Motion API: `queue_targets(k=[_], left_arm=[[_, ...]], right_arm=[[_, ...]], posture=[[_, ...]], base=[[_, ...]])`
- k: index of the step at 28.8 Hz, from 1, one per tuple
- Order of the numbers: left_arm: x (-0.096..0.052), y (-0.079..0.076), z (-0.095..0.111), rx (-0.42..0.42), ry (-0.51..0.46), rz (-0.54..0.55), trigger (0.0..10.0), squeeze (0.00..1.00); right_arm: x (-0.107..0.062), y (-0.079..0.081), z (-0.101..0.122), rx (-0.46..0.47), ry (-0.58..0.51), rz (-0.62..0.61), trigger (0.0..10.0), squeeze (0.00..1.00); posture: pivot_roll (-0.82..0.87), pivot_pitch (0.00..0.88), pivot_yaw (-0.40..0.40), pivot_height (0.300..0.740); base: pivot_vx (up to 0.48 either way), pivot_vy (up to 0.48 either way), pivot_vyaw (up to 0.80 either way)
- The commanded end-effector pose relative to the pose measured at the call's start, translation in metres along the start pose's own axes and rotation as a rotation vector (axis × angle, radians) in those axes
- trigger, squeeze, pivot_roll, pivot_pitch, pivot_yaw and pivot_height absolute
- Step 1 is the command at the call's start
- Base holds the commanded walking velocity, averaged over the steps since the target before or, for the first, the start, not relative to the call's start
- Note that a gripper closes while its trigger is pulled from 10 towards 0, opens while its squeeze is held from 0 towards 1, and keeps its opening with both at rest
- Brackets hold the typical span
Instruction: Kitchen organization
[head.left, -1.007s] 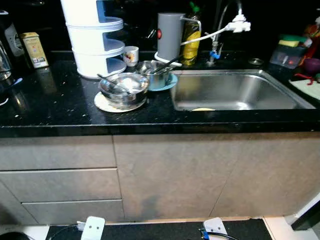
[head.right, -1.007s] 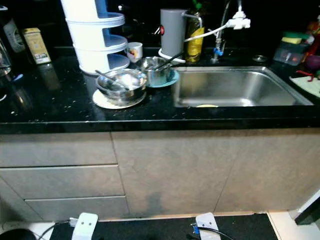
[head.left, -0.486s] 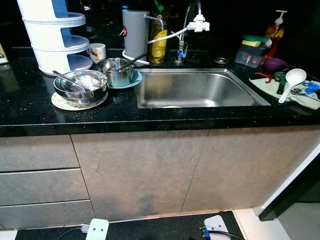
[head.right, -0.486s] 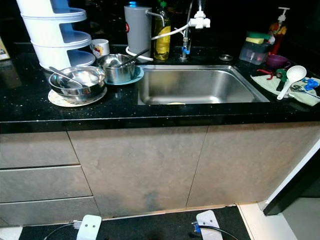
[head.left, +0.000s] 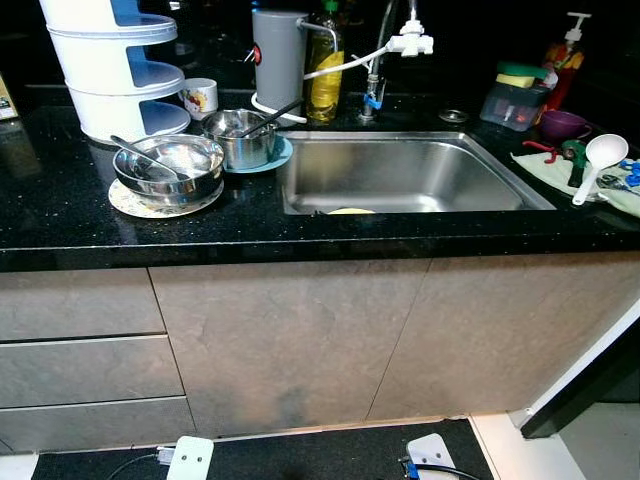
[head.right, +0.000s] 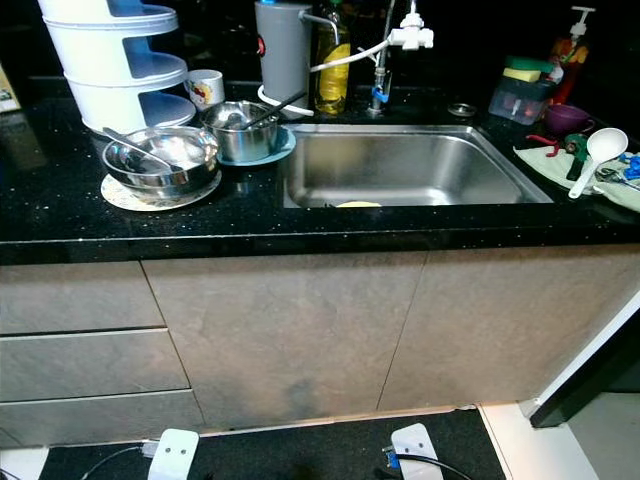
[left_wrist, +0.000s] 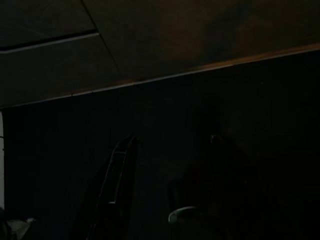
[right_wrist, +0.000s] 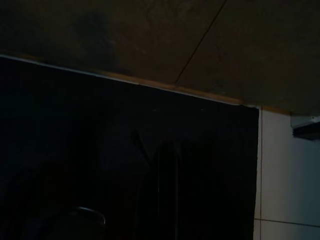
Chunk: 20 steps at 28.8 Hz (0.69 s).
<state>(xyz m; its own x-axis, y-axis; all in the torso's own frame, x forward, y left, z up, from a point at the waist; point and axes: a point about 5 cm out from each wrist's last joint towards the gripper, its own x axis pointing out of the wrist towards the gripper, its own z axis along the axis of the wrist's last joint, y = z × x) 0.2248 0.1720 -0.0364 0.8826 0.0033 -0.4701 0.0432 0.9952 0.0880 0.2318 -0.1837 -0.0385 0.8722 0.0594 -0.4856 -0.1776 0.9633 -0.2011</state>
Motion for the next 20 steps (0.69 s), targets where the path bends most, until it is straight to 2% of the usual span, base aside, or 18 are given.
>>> queue_targets(k=[1, 3, 7, 18, 20], left_arm=[[-0.0041, 0.0004, -0.0070, 0.009, 0.018, 0.003, 10.0, 0.00], [-0.0041, 0.0005, -0.0070, 0.011, 0.017, 0.004, 10.0, 0.00], [-0.0049, 0.0003, -0.0082, -0.037, 0.019, 0.011, 10.0, 0.00], [-0.0070, 0.0020, -0.0064, -0.040, -0.013, 0.010, 10.0, 0.00], [-0.0077, 0.0053, -0.0044, -0.015, -0.030, 0.033, 10.0, 0.00]], right_arm=[[-0.0016, 0.0006, -0.0031, 0.000, 0.010, 0.002, 10.0, 0.00], [-0.0017, 0.0005, -0.0032, 0.000, 0.010, 0.002, 10.0, 0.00], [-0.0024, 0.0001, -0.0042, -0.003, 0.011, 0.002, 10.0, 0.00], [-0.0028, -0.0003, -0.0046, 0.013, 0.011, -0.010, 10.0, 0.00], [-0.0029, 0.0021, -0.0041, 0.029, 0.003, -0.002, 10.0, 0.00]], posture=[[-0.04, 0.181, -0.058, 0.740], [-0.04, 0.181, -0.058, 0.740], [-0.04, 0.178, -0.059, 0.740], [-0.04, 0.184, -0.052, 0.740], [-0.03, 0.190, -0.044, 0.740]], base=[[0.000, -0.480, 0.00], [0.000, 0.000, 0.00], [0.000, 0.000, 0.00], [0.000, 0.000, 0.00], [0.000, 0.000, 0.00]])
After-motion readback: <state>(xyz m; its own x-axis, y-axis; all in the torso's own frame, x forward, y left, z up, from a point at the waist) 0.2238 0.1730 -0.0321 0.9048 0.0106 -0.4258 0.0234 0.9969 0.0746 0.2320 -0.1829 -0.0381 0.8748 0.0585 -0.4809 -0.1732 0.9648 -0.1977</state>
